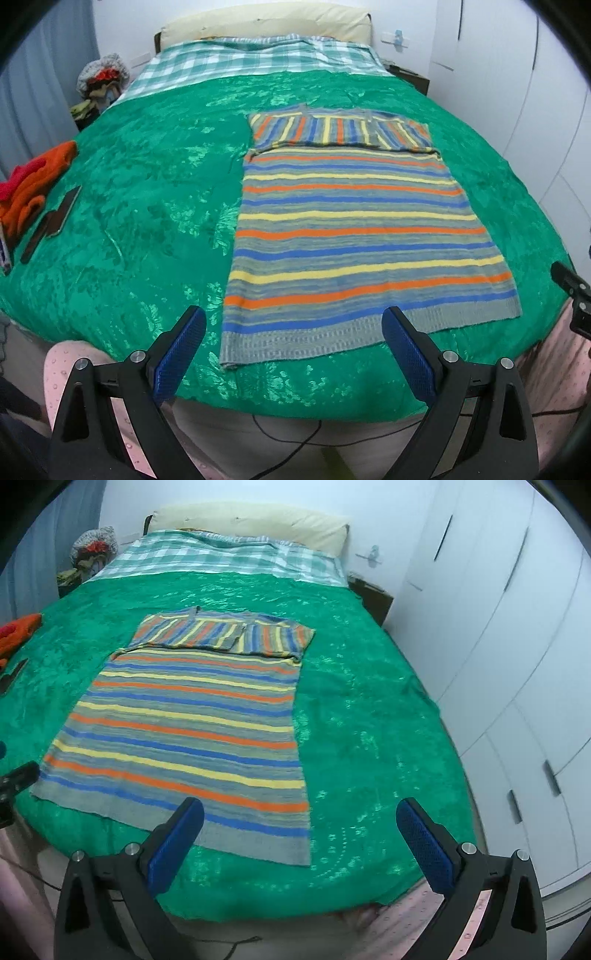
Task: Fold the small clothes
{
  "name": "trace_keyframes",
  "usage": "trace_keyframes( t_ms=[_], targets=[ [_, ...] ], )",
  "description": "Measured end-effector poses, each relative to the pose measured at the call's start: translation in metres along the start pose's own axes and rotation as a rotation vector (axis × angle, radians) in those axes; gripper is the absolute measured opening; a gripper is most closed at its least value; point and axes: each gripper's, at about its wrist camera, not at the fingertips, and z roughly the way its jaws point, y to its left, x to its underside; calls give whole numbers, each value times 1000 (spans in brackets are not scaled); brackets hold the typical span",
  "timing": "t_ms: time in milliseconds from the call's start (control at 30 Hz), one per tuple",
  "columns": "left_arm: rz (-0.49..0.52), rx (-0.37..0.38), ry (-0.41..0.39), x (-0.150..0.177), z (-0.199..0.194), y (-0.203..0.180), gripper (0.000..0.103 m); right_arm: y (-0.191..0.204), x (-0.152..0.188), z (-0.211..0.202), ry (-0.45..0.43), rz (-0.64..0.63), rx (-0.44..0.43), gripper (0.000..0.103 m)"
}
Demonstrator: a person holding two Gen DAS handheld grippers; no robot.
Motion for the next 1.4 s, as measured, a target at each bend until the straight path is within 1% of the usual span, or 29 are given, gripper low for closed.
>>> trace_keyframes(
  t_ms=[133,367,633,1400],
  targets=[
    [-3,-10,1,2,-1,1,97,-3,-1,-3,-10,7,24,102],
    [-2,-30,0,1,-1,3,97,-8,-1,-5,-8,18,28,102],
    [27,-54,-7,1,-3,-2,97,-11,0,-5,-3,25,37,102],
    [24,-76,26,6,8,1,97,-8,4,-1,29,18,57,102]
  ],
)
